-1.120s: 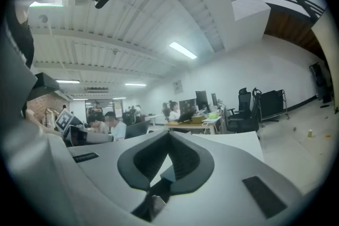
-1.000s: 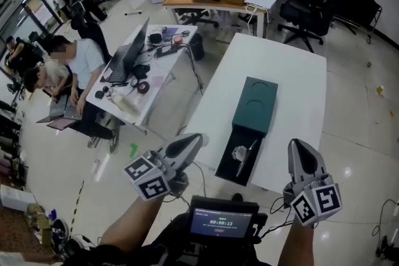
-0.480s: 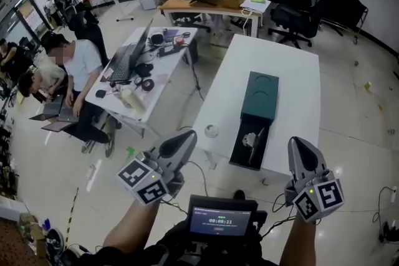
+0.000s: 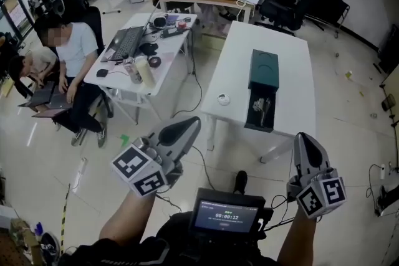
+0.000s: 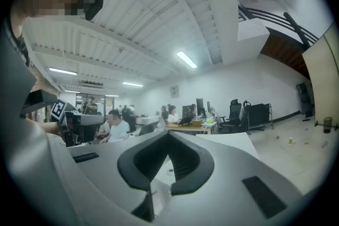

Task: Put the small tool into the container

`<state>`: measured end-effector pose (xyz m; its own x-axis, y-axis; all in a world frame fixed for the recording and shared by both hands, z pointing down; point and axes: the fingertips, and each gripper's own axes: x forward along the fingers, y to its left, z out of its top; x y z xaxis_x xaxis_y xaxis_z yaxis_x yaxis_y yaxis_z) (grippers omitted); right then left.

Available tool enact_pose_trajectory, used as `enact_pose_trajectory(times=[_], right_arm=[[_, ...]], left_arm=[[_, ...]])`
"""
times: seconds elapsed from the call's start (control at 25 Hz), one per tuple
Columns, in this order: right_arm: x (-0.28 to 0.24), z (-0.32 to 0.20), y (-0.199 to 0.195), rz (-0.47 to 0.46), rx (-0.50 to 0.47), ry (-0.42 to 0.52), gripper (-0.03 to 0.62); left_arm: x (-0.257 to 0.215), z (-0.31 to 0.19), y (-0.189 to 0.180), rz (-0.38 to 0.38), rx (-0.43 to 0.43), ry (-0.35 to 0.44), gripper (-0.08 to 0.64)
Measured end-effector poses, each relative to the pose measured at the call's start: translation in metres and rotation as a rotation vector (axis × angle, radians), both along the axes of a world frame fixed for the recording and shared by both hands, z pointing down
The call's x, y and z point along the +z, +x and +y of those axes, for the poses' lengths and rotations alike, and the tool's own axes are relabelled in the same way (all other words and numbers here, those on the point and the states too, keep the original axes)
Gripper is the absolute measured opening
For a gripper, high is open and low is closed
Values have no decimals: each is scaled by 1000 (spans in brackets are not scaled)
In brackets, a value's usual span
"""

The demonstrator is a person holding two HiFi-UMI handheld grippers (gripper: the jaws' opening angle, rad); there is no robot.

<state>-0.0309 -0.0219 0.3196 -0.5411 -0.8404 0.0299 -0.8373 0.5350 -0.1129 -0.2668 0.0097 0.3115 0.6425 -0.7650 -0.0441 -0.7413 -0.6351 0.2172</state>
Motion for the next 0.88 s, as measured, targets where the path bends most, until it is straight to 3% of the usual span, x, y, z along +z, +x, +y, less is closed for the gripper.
enact_pose_trajectory(times=[0.36,0.64,0.88], right_arm=[[-27,107,-9,45,84,1,3],[-35,133,-20,68,55,19,2],[-35,165,22,47,-3,24,2]], left_arm=[[-9,89,-9,21,94,-6,15],[-19,130,-27,47,37,8,15],[-21,162,21,25,-14,-2,15]])
